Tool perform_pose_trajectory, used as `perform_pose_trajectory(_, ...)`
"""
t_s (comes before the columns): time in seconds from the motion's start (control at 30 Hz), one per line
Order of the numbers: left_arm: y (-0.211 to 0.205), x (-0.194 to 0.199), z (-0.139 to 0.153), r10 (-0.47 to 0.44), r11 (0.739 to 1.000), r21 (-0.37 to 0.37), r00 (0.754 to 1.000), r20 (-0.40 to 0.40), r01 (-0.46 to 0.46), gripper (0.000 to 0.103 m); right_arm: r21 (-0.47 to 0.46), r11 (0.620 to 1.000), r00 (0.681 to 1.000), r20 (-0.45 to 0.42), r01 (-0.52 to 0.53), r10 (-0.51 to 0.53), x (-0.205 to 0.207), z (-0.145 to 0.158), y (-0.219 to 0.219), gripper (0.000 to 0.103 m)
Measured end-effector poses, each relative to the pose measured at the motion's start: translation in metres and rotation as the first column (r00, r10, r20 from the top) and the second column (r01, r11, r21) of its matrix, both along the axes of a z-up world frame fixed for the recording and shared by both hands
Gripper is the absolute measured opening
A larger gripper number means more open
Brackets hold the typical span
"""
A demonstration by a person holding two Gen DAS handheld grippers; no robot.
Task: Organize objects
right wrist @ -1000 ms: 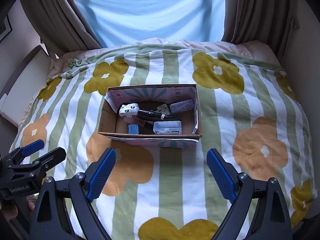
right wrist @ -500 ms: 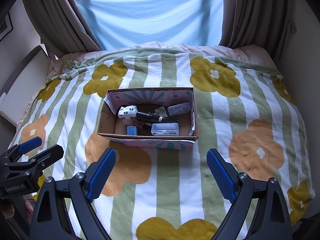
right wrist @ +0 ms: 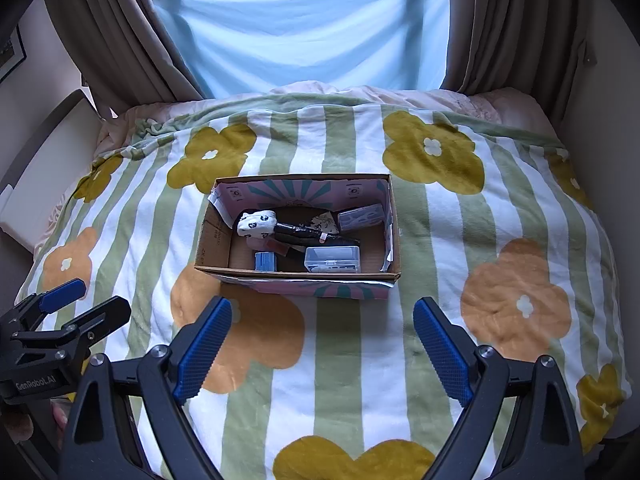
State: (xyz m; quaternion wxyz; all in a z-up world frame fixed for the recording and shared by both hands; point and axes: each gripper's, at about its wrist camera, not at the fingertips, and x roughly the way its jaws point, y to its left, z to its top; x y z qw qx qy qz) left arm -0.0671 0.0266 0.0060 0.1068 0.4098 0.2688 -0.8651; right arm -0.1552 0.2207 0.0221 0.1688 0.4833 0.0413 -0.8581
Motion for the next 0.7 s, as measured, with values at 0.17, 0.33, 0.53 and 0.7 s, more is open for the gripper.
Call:
perform_pose_trajectory(0.17,-0.0014,-0.0011,-0.0023,0.002,1.000,0.018,1.000,-0.001,-0.002,0.103,0.000,1.000,1.000,0.001,0.000,0.000,-0.0005,-0.0001,-0.0001,0.091)
perform_pose_trajectory(0.33,-0.0020,-0.0011,-0.0028,0.005,1.000,0.019,1.000,-0.004,-0.005,0.103,0.001,1.000,1.000,-0.001,-0.003,0.003,-0.0012,0.0001,0.0009,0.091)
perform_pose_trajectory(0.53,-0.0027,-0.0016,-0.0026,0.005,1.000,0.016,1.000,-0.003,-0.005,0.103,0.001,1.000,1.000,0.000,-0.003,0.003,-0.0028,-0.0009,0.0006,0.091)
perform_pose_trajectory(0.7,-0.0049,-0.0057,0.0010,0.005,1.000,0.016,1.000,-0.022,-0.005,0.103,0.008,1.000,1.000,0.004,-0.006,0.006,-0.0082,-0.0029,-0.0019,0.091)
